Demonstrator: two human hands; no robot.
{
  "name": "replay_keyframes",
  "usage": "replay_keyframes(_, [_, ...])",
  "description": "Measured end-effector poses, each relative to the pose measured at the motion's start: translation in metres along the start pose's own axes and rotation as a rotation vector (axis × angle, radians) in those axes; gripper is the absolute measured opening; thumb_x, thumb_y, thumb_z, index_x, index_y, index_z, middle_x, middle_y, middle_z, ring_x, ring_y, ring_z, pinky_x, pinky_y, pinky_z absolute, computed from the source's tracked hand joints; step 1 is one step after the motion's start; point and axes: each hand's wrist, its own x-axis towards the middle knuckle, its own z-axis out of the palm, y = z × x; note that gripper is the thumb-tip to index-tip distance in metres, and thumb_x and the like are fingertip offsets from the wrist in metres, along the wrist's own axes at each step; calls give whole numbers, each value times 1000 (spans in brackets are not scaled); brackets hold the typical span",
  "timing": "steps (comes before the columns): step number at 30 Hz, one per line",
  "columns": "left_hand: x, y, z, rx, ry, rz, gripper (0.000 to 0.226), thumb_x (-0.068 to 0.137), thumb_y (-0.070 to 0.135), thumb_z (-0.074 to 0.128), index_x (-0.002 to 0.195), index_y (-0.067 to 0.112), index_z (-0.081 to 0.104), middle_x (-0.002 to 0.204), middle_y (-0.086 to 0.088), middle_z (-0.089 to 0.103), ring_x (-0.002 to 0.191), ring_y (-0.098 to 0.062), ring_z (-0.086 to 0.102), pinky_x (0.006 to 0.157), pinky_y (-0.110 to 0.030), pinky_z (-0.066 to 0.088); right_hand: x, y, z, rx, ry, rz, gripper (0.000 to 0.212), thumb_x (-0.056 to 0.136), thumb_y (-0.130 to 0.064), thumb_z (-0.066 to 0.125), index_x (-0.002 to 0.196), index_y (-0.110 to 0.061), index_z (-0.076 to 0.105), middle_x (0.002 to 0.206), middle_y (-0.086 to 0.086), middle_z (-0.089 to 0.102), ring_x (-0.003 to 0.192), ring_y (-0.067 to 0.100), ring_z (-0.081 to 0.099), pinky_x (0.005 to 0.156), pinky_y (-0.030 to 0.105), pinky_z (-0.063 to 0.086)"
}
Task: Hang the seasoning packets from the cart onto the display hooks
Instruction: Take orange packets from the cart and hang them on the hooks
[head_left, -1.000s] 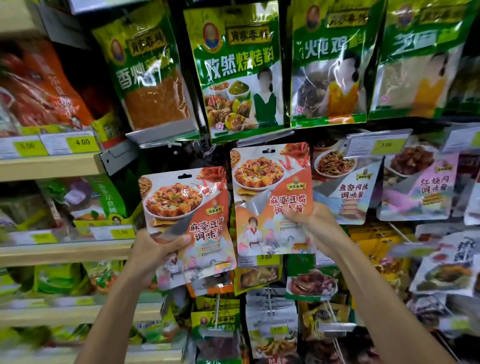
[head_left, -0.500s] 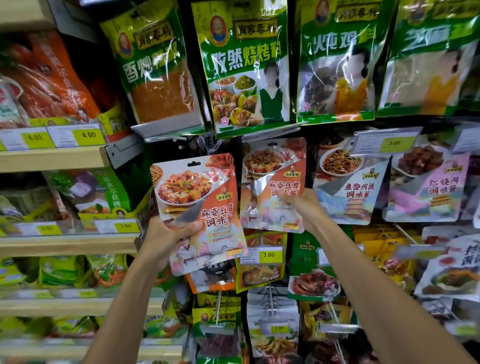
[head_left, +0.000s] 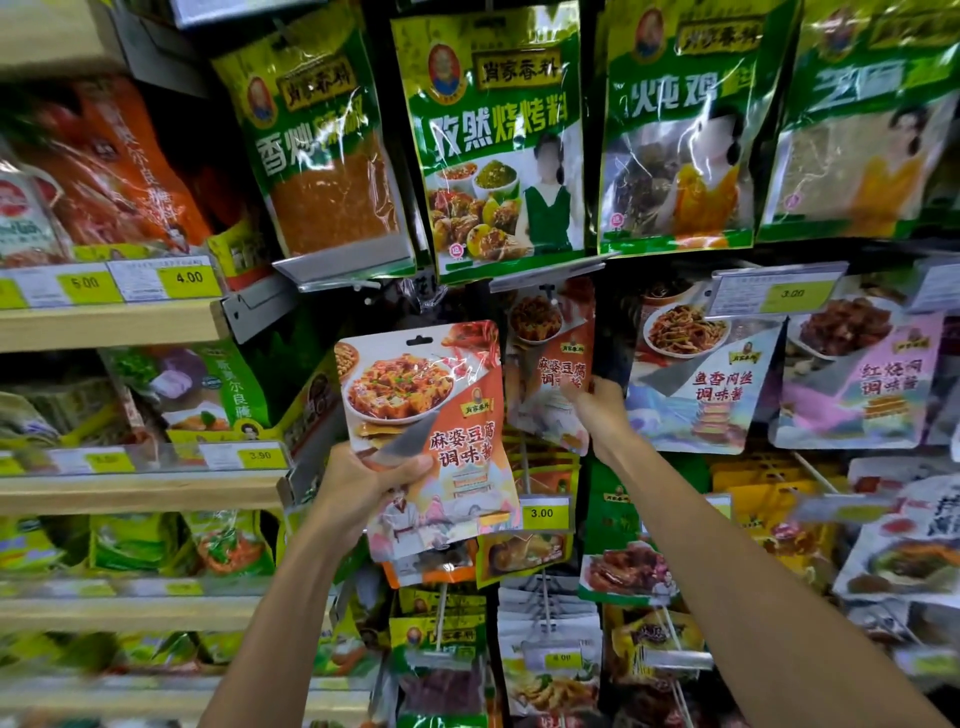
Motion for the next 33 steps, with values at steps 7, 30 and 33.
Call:
replay_keyframes(7, [-17,-3,7,62,-69,31,18,55,19,84,70,12,77,81,-18,74,75,-29,72,69,-34,60,-49,-3,-11,-96,-40,-143,43,97,-10,54,138,-3,42,139,13,52,131,22,47,107,31,39])
replay_keyframes(30, [42,0,103,72,-224,3,28,45,34,87,66,18,77,79,-9,75,77,-24,72,73,-37,56,-31,-75,-143,-845,569,-1052,33,98,-10,51,128,2,57,128,19,58,122,35,51,107,46,37])
replay_keyframes(33, [46,0,104,73,-211,-11,36,41,40,89,69,20,78,82,-12,75,87,-37,68,86,-52,51,-27,-72,-144,-867,604,-1091,32,98,-9,52,127,2,57,127,19,59,122,34,51,112,46,31])
